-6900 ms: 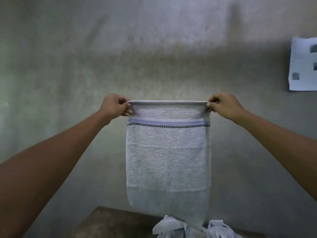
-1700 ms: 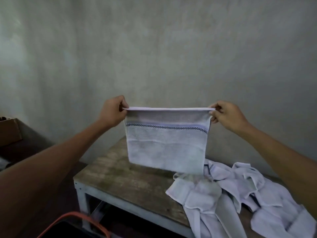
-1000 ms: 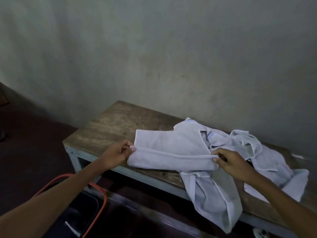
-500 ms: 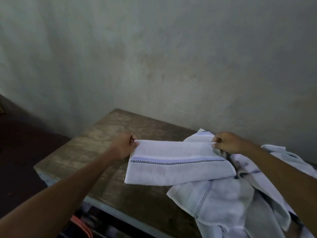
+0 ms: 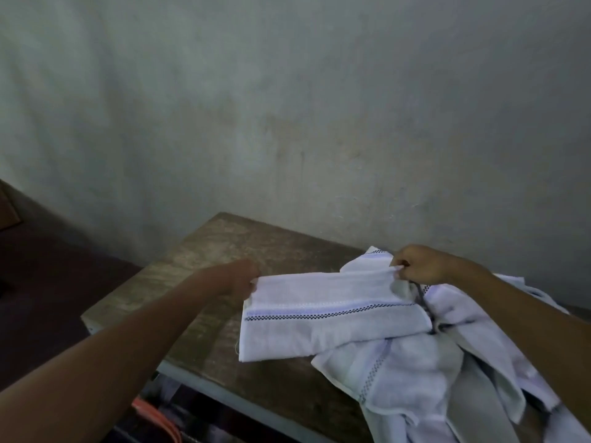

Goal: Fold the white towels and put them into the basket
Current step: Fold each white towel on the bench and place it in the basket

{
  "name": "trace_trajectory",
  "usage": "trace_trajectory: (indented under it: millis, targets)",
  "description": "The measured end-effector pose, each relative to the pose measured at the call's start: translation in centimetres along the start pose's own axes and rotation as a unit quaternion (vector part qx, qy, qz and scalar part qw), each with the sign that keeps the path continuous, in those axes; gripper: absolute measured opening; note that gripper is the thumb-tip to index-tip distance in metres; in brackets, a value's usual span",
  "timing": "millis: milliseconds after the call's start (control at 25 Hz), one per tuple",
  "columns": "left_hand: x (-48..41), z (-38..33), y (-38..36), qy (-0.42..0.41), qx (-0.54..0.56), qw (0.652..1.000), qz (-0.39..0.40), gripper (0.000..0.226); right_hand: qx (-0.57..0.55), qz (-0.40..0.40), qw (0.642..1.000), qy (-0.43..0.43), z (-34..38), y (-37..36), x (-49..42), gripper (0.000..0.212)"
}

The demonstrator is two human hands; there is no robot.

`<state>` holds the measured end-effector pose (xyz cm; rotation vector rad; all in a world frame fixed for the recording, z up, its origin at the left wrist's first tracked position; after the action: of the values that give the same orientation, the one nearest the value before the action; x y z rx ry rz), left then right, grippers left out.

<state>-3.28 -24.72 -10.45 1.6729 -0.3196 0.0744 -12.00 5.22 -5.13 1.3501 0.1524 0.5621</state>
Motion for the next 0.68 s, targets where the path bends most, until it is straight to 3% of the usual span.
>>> trace_trajectory:
  millis: [160,280,360,520,680]
  targets:
    - [4.9,-0.5,4.9,0.008,0.038,0.997,-0.066,0.015,-0.029,-0.059,0.998,0.014,2.1,5.7,5.2,0.028]
    - [10.1,-1.0,11.9,-0.009,0.117,0.962,-0.246,0.016,-0.061,-0.16,0.984,0.041,3.8,11.2,10.1,0.025]
    - [13.5,-1.1,15.4,-0.013,0.176,0.929,-0.325,0.025,-0.076,-0.173,0.98,0.057,5.3,13.5,13.1,0.022]
    - [17.2,-1.2,18.6,-0.046,0.258,0.903,-0.342,0.019,-0.102,-0.266,0.956,0.073,7.6,17.7,17.7,0.02]
    - [19.1,-2.0,20.3,-0.099,0.44,0.819,-0.355,0.011,-0.128,-0.27,0.952,0.067,7.9,18.5,18.7,0.012]
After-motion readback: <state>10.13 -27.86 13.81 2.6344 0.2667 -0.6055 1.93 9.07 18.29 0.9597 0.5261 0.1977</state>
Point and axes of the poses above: each hand's wrist, its own x-axis away from the middle knuckle, its own y-axis out of the back of the hand, z = x × y, the point moved 7 cm from there along -x, towards the middle knuckle, and after that the axes turned 1 degree about y, right-handed, at the moved point
